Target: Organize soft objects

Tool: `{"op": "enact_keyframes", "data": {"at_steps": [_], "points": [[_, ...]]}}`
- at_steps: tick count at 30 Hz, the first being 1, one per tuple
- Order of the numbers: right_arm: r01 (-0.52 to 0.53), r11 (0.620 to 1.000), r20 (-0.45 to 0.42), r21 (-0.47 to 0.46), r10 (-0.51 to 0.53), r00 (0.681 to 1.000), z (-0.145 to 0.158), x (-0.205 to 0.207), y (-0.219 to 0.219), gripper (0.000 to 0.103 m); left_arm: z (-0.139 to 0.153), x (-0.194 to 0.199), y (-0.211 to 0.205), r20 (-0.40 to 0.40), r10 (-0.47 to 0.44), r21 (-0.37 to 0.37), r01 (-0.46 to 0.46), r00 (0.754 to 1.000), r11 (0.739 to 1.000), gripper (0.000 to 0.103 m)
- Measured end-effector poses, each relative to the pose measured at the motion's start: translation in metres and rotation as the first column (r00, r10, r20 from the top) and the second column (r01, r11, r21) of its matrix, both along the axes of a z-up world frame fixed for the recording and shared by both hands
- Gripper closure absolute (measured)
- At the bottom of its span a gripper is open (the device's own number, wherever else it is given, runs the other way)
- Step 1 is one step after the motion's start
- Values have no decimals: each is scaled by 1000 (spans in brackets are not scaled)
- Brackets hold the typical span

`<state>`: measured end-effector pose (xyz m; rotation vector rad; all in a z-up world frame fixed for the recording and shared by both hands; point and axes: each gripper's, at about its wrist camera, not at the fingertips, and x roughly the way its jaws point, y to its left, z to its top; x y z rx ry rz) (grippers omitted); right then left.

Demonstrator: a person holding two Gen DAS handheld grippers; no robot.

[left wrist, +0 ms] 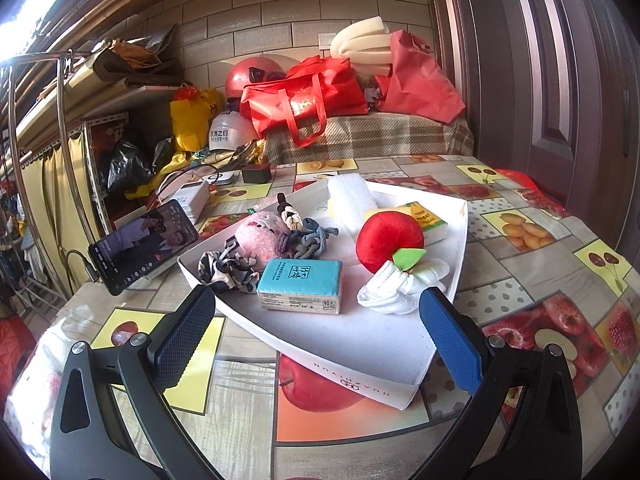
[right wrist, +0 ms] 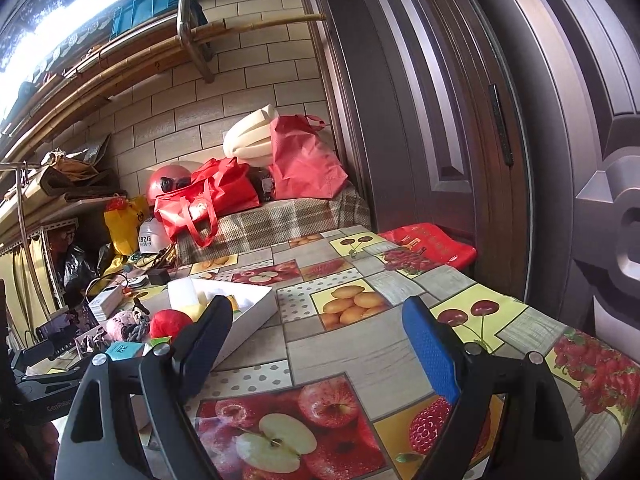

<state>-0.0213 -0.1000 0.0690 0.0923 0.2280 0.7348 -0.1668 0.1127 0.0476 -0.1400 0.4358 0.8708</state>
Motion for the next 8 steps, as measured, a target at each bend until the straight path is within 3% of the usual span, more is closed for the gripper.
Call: {"op": "enact_keyframes", "data": {"at_steps": [8], "points": [[0, 1000, 1, -3, 0, 1000, 0, 0, 0, 16, 0, 0, 0, 0, -3, -2, 3, 1000, 1000, 0]]}}
